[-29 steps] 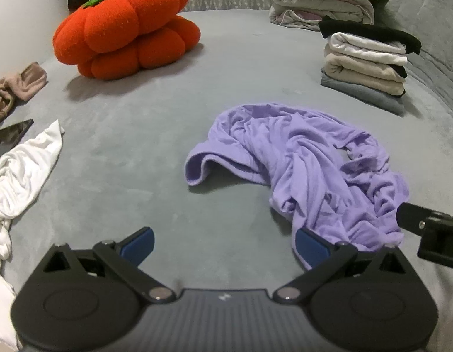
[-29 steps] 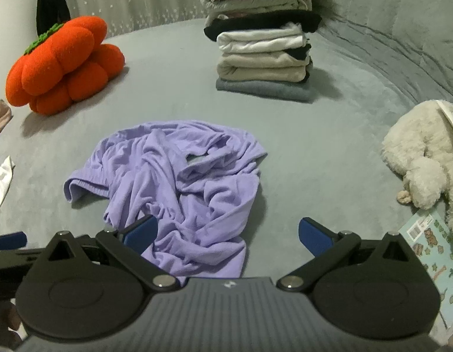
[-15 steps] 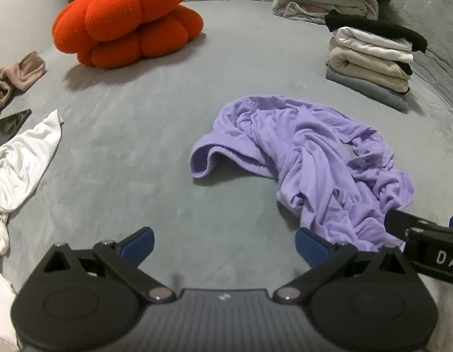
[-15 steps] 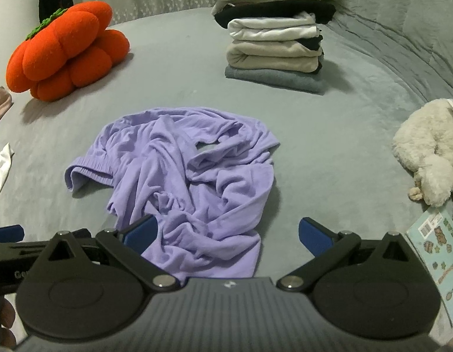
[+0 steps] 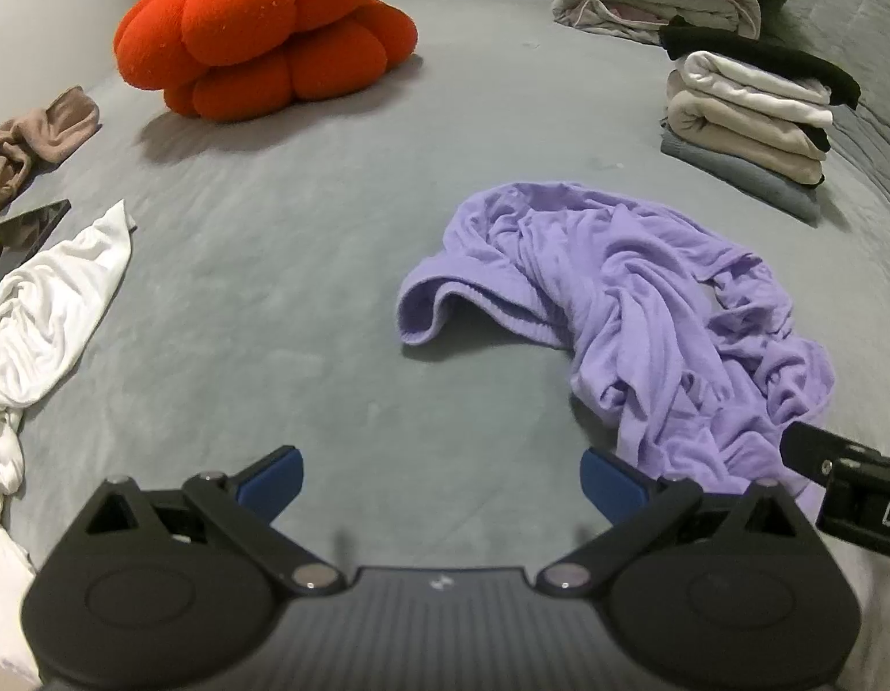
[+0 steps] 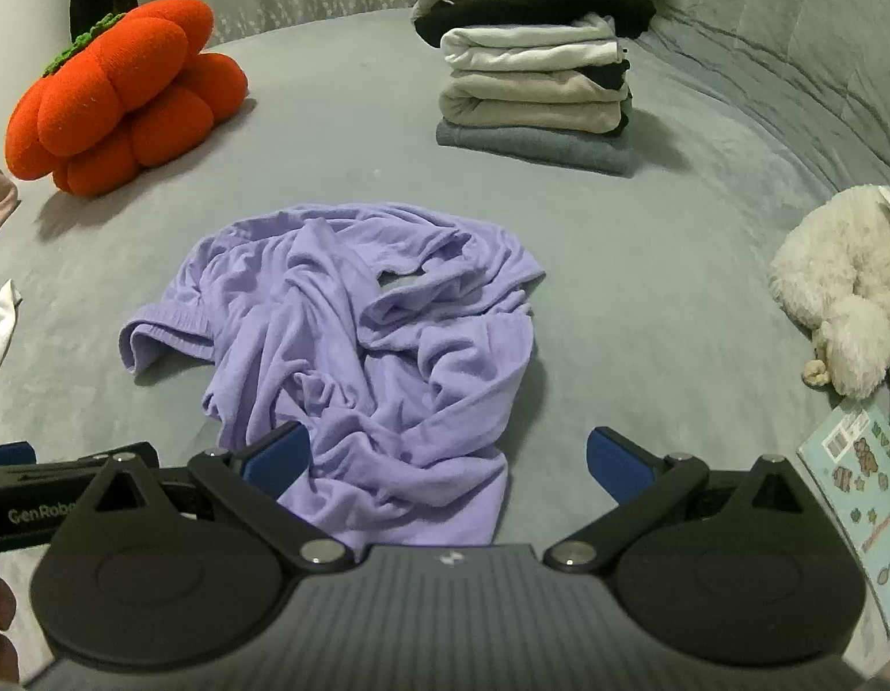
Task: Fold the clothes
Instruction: 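Move both grippers toward the crumpled lavender garment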
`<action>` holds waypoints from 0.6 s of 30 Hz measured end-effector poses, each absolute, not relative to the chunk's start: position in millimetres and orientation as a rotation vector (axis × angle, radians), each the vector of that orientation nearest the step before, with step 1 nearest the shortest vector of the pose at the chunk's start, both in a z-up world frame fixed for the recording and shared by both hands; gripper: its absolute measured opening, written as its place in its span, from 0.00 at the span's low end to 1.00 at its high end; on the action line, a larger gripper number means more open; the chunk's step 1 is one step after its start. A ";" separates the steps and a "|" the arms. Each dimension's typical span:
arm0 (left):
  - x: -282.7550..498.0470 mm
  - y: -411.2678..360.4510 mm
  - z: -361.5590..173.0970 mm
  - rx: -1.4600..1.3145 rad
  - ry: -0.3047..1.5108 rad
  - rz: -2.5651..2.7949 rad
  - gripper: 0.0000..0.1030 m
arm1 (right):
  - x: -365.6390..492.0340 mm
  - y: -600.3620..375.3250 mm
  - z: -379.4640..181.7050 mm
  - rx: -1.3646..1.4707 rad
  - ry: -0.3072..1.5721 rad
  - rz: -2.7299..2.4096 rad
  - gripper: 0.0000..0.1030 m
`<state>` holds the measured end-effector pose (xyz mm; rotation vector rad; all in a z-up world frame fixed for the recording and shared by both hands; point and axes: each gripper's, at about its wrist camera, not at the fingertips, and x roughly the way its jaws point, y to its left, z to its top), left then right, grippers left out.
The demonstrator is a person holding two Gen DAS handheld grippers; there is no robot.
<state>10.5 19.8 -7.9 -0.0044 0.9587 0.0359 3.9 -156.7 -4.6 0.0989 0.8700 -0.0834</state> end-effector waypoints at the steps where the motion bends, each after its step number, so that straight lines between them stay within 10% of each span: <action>1: 10.8 20.0 -8.0 -0.005 0.960 0.036 1.00 | 4.0 -156.7 -4.9 0.099 0.871 -0.083 1.00; 18: 13.5 23.9 -7.9 -0.022 0.975 0.035 1.00 | 6.8 -152.1 -10.7 0.090 0.901 -0.075 1.00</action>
